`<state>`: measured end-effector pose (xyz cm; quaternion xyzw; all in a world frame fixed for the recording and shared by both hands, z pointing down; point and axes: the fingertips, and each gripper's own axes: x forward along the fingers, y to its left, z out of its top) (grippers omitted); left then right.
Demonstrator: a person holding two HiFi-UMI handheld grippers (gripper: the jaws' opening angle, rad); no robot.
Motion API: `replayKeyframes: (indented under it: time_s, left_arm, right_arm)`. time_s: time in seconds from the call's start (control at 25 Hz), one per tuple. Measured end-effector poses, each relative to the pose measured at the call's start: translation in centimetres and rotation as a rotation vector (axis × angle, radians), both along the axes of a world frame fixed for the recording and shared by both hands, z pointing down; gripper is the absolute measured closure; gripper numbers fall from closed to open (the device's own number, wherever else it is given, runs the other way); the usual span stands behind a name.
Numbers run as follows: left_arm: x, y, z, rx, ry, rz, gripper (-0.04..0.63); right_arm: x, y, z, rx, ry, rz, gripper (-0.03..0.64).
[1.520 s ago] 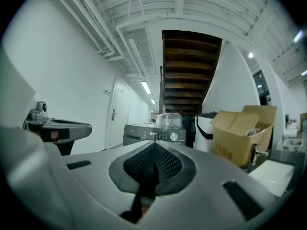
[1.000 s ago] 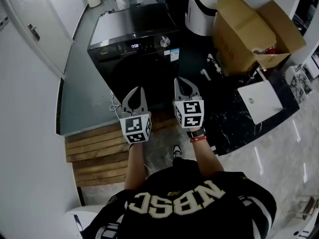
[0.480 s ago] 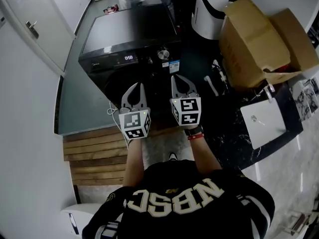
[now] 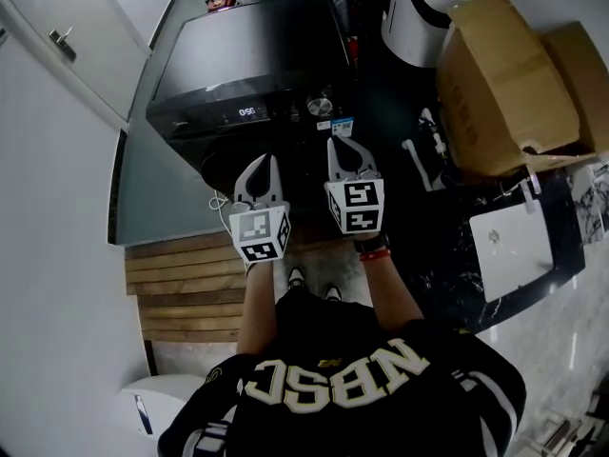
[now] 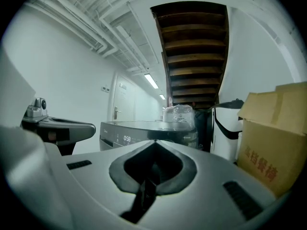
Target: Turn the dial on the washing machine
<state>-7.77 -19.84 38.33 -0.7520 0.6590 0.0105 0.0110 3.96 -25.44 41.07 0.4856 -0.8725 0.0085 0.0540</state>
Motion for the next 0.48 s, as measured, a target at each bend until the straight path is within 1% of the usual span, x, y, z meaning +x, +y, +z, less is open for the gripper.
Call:
replayKeyframes:
  time_s: [0.16,0.48]
  left_arm:
    - [-0.1,-1.9,0.8,-0.001,-0.013,0.033,0.581]
    - [-1.2,-5.7,1.9,-0.025,-0.005,0.071,0.581]
  right_arm:
    - [-0.5,-2.0,0.4,0.007,0.018,0.007,0.617]
    - [-2.2,-5.8,1.7,-0.005,0.079,0.009,0.563]
